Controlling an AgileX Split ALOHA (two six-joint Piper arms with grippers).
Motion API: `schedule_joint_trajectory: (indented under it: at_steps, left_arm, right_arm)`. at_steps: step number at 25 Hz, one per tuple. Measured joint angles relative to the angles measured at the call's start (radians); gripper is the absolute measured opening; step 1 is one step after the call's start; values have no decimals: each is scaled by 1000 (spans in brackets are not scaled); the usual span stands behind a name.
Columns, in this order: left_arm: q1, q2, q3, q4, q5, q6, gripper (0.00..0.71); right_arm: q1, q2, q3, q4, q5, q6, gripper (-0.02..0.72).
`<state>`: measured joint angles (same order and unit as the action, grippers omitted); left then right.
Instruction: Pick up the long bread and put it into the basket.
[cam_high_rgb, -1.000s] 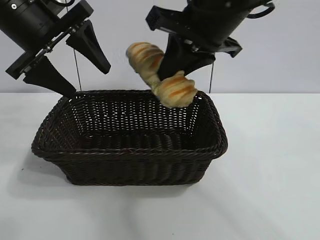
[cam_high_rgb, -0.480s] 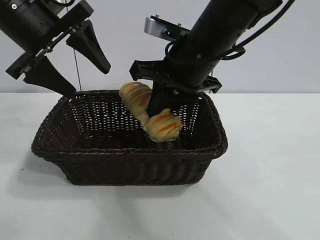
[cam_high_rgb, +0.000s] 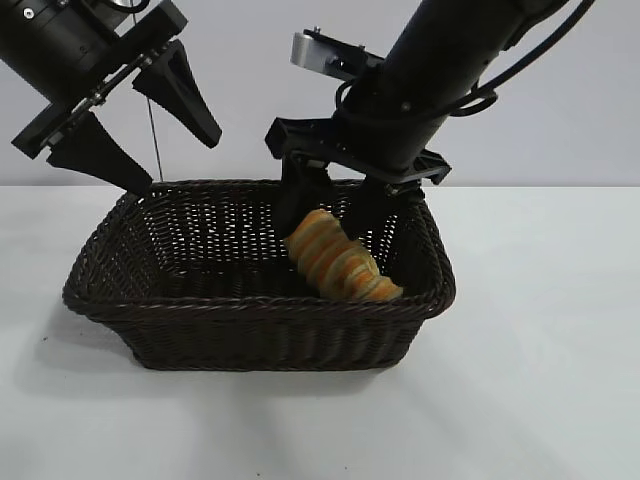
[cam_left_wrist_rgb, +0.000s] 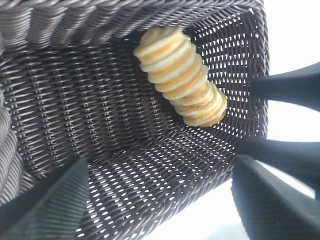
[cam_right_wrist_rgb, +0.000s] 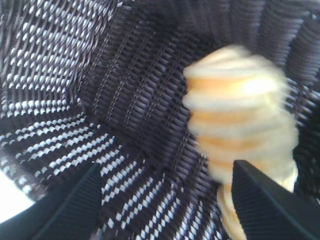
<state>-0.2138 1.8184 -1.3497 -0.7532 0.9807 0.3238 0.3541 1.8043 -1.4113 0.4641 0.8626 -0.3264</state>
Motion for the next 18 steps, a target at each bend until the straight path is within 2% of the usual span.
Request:
schedule_joint_trajectory:
  at_steps: [9,18]
  left_arm:
    - [0,0,0,0,-1,0,568]
    - [0,0,0,0,-1,0,568]
  right_arm:
    - [-129,-54,-35,9,134,-12,537]
    - [-129,-54,-35,16,145,-15,537]
